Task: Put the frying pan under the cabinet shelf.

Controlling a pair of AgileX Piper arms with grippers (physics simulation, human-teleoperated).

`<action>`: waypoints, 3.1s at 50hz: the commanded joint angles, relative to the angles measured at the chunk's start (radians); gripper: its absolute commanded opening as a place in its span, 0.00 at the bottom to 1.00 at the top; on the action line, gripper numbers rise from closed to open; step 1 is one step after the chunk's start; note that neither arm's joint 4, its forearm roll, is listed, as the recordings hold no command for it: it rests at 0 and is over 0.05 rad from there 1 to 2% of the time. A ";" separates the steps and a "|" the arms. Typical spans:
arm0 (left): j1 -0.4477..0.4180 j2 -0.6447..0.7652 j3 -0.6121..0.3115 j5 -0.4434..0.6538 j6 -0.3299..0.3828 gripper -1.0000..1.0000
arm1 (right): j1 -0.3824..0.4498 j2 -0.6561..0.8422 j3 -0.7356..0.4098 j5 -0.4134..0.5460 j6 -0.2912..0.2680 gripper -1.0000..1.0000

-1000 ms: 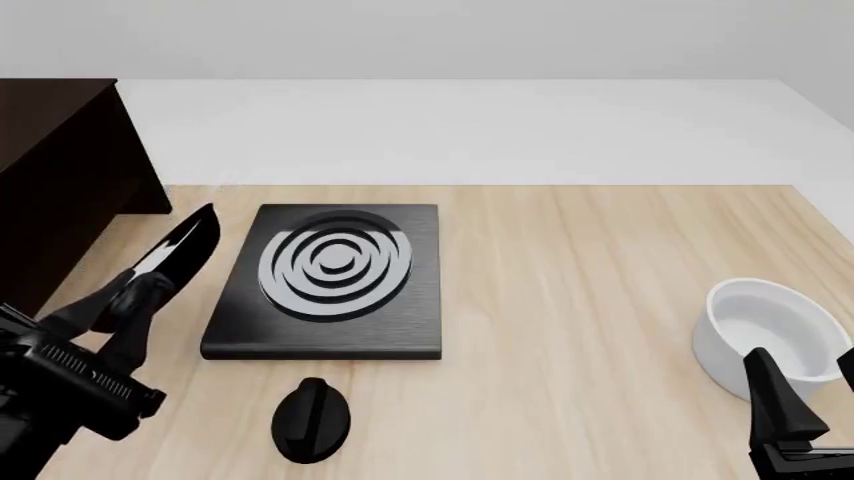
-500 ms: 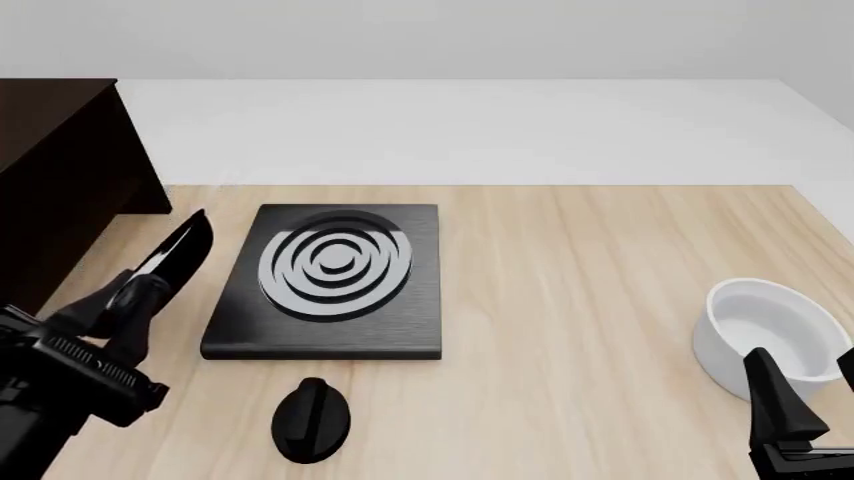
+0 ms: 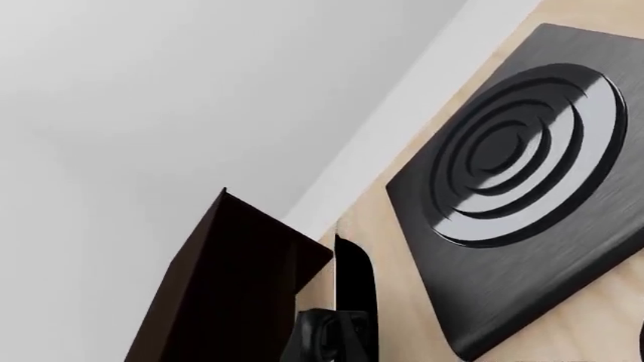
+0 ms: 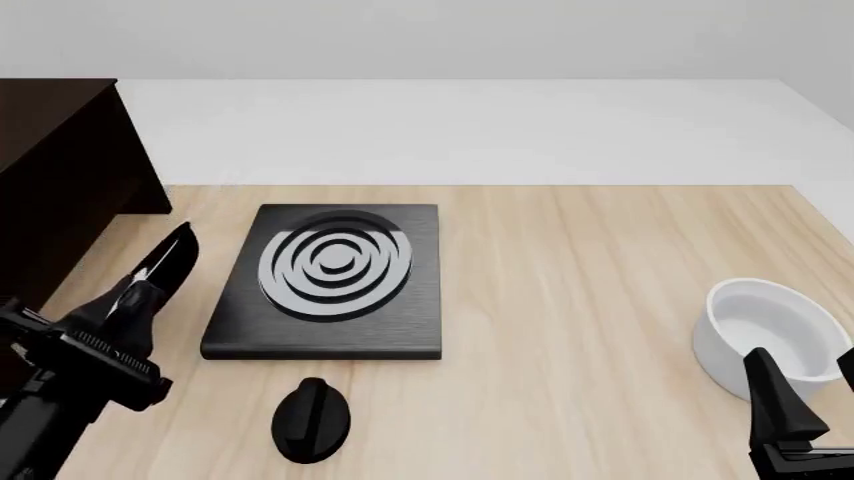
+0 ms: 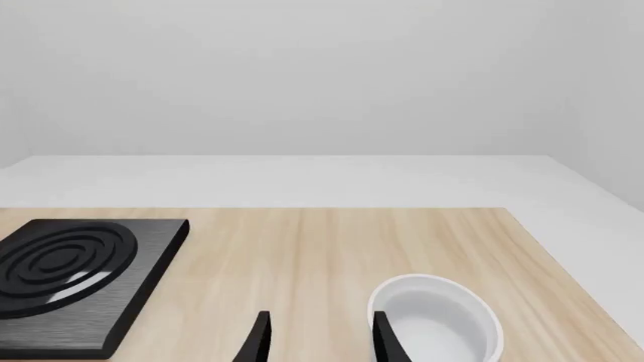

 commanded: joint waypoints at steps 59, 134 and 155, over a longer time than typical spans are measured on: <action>0.214 0.400 -0.102 -0.260 0.094 0.00 | 0.000 0.000 0.000 0.000 0.000 1.00; 0.499 0.624 -0.133 -0.354 0.154 0.00 | 0.000 0.000 0.000 0.000 0.000 1.00; 0.414 0.692 -0.140 -0.354 0.183 0.00 | 0.000 0.000 0.000 0.000 0.000 1.00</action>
